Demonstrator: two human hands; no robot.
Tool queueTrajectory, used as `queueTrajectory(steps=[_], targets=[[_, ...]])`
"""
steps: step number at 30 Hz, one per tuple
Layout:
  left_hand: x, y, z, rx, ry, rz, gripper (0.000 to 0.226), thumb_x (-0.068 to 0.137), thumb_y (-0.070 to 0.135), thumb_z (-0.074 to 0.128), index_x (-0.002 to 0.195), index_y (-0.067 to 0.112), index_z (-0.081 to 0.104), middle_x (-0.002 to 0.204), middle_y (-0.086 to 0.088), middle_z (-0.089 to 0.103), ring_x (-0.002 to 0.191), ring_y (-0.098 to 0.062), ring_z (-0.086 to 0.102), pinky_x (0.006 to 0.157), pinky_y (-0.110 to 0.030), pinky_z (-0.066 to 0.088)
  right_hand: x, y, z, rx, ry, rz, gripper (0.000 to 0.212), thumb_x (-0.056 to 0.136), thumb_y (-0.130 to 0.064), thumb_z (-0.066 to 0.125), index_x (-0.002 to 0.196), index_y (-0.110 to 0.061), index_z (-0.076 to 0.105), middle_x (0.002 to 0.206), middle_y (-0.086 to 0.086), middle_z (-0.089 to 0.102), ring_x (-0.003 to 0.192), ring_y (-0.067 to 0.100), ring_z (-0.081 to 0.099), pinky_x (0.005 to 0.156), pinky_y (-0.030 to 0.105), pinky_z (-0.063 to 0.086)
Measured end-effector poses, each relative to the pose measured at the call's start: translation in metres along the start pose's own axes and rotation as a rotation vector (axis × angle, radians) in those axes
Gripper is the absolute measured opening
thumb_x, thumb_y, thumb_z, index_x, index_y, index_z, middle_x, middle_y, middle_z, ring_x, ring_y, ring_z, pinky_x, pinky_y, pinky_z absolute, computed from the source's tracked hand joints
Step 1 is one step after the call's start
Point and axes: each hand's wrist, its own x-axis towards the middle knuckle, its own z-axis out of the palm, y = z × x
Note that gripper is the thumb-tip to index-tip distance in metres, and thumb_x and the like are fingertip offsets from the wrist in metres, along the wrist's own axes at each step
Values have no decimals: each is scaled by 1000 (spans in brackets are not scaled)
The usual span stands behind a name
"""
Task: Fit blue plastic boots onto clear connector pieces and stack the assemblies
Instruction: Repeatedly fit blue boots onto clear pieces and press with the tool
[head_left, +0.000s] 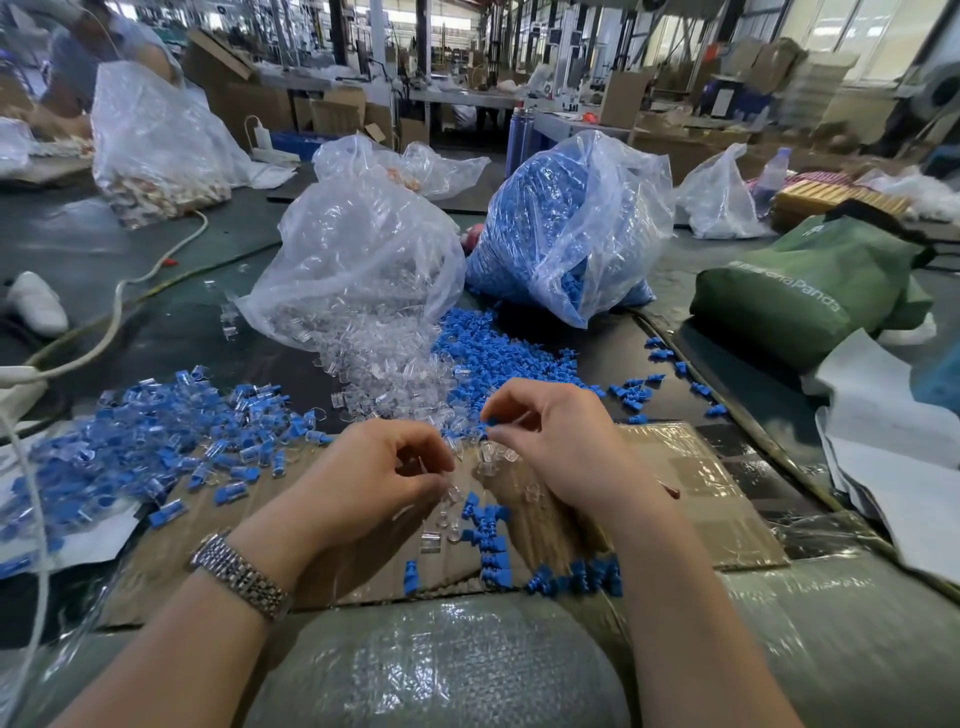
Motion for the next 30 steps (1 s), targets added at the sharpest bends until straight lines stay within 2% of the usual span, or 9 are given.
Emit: queueTrajectory(steps=[3,6,8,11,13,16,19,26,30], targets=[[0,2,2,0,-29,-8,15,84,25,81,91,34,71,85,18,72,82,2,66,76,-16,53,1,0,-1,47,5,36,15,87,-20,81,85,-31,71,83,-14,72,83,1,67,83,28,57],[0,2,0,-33,-11,-18,15,85,21,80,93,31,72,85,15,74,81,2,68,75,-12,52,1,1,-1,120,17,70,14,84,-21,83,82,-31,74,74,-21,69,71,-2,64,68,15,51],[1,2,-2,-114,36,-29,17,86,15,79,96,26,70,87,11,74,82,-2,70,75,-13,53,0,0,-2,207,13,75,13,82,-20,85,81,-29,75,72,-21,70,67,0,63,66,14,51],[2,2,-9,-390,40,-111,21,83,10,79,100,14,68,92,-3,75,83,-20,74,74,-27,61,0,-2,-4,343,-32,66,13,79,-17,88,83,-26,79,81,-7,77,79,10,73,83,29,60],[1,0,-13,-621,5,-178,26,77,14,82,100,10,71,95,-12,76,83,-29,74,76,-37,62,0,-3,-4,407,-73,41,14,77,-16,89,85,-25,80,83,-4,78,82,11,74,85,31,59],[1,-1,-15,-912,-30,-194,24,77,12,77,100,12,77,101,-17,75,87,-27,70,75,-34,61,-2,-4,-5,535,-104,-3,11,80,-12,85,88,-18,81,81,2,79,76,9,73,74,20,55],[2,0,-12,-1016,-32,-136,25,79,10,76,104,6,78,104,-18,74,94,-24,72,74,-26,59,-2,-5,-5,636,-68,-44,8,87,-5,78,94,-8,78,83,7,79,81,18,77,76,24,59],[1,7,-11,-1065,39,-139,22,74,7,75,95,6,80,96,-18,76,88,-23,74,73,-23,59,-3,-11,-2,537,-14,-130,8,89,-12,77,90,-19,76,84,1,75,76,11,66,79,29,58],[0,12,-10,-1084,53,-133,24,69,9,77,92,7,81,90,-18,76,84,-23,75,73,-24,60,-2,-11,1,400,31,-192,16,91,-17,76,86,-31,72,79,-17,68,70,0,58,69,15,45]])
